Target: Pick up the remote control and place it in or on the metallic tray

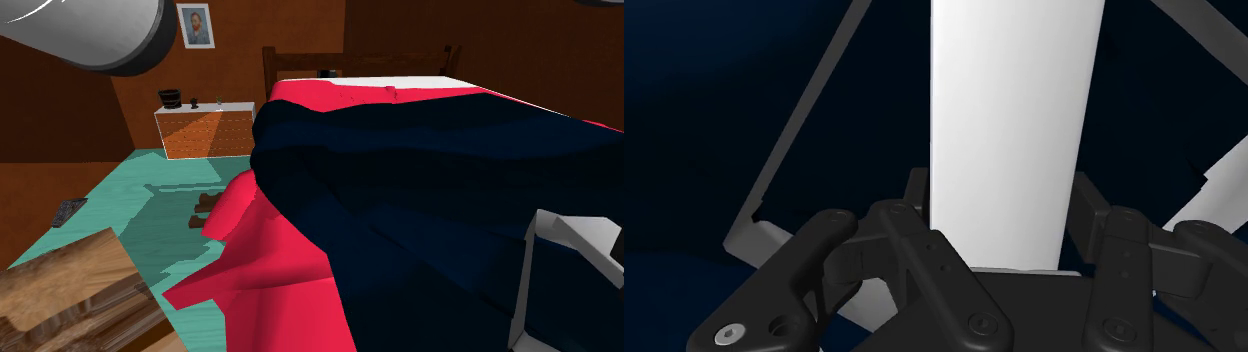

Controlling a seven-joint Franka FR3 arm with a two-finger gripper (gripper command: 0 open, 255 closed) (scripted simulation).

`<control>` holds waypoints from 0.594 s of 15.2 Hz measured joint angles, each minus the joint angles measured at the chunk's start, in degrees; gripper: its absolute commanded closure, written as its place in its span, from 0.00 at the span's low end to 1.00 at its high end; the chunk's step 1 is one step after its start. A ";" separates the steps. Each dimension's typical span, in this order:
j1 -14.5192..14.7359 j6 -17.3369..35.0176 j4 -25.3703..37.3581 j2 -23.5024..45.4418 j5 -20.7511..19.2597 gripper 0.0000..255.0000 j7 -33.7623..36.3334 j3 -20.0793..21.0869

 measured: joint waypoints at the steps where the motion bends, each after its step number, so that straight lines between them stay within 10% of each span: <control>1: -0.02 -0.01 0.01 0.02 0.00 0.00 0.00 0.00; 9: -1.84 -3.91 4.99 0.23 -0.24 0.00 0.93 0.08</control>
